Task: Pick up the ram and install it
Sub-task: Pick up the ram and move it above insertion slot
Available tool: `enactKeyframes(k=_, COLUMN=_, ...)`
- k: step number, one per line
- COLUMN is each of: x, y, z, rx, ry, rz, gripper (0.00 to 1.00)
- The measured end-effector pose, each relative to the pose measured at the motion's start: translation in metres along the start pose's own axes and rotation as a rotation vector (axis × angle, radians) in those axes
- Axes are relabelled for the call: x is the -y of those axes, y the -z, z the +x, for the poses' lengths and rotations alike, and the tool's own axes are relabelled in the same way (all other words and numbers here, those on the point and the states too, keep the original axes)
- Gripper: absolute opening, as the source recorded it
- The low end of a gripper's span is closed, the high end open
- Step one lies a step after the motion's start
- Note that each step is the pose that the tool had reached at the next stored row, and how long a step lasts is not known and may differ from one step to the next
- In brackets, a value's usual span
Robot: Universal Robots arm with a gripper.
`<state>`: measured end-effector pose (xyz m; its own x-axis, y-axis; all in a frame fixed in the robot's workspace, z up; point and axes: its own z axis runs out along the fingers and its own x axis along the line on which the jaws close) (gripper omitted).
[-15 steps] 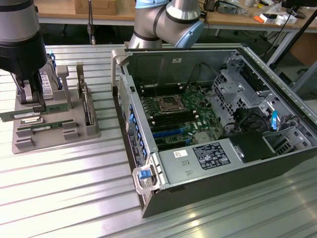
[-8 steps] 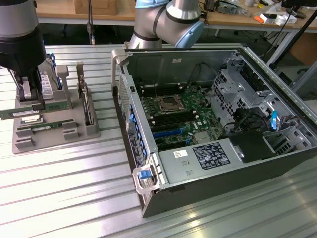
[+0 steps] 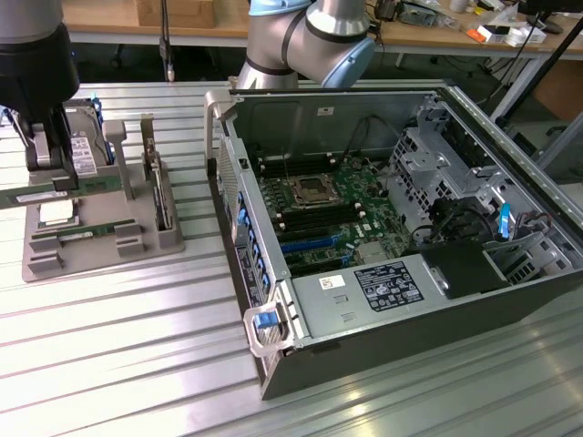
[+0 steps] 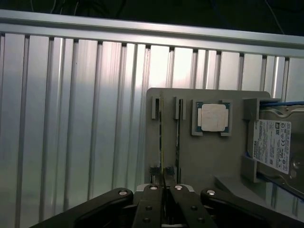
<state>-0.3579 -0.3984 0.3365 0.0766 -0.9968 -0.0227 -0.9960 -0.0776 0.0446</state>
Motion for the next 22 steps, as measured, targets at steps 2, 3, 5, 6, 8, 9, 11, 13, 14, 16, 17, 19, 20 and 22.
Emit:
enactKeyframes(k=2, x=-0.0001, y=0.0027, z=0.000, rx=0.0000, ry=0.000, rz=0.0000, gripper=0.12)
enactKeyframes(k=3, x=-0.0002, y=0.0041, z=0.000, rx=0.0000, ry=0.000, rz=0.0000, gripper=0.12)
enactKeyframes(k=5, x=-0.0004, y=0.0079, z=0.000, rx=0.0000, ry=0.000, rz=0.0000, gripper=0.12)
enactKeyframes(k=6, x=-0.0005, y=0.0107, z=0.000, rx=0.0000, ry=0.000, rz=0.0001, gripper=0.12)
enactKeyframes(k=8, x=-0.0007, y=0.0157, z=0.000, rx=0.0000, ry=0.000, rz=0.0000, gripper=0.12)
enactKeyframes(k=9, x=-0.0008, y=0.0172, z=0.000, rx=0.0000, ry=0.000, rz=0.0000, gripper=0.12)
enactKeyframes(k=11, x=-0.0009, y=0.0190, z=0.000, rx=0.0000, ry=0.000, rz=0.0000, gripper=0.12)
enactKeyframes(k=13, x=-0.0009, y=0.0208, z=0.000, rx=0.0000, ry=0.000, rz=0.0001, gripper=0.12)
enactKeyframes(k=14, x=-0.0010, y=0.0221, z=-0.001, rx=0.0000, ry=0.000, rz=0.0001, gripper=0.12)
enactKeyframes(k=16, x=-0.0011, y=0.0244, z=-0.001, rx=0.0000, ry=0.000, rz=0.0000, gripper=0.12)
enactKeyframes(k=17, x=-0.0012, y=0.0263, z=-0.001, rx=0.0000, ry=0.000, rz=0.0000, gripper=0.12)
enactKeyframes(k=19, x=-0.0013, y=0.0302, z=-0.001, rx=0.0000, ry=0.000, rz=0.0000, gripper=0.12)
enactKeyframes(k=20, x=-0.0014, y=0.0313, z=-0.001, rx=0.0000, ry=0.000, rz=0.0000, gripper=0.12)
enactKeyframes(k=22, x=-0.0016, y=0.0353, z=-0.001, rx=0.0000, ry=0.000, rz=0.0001, gripper=0.12)
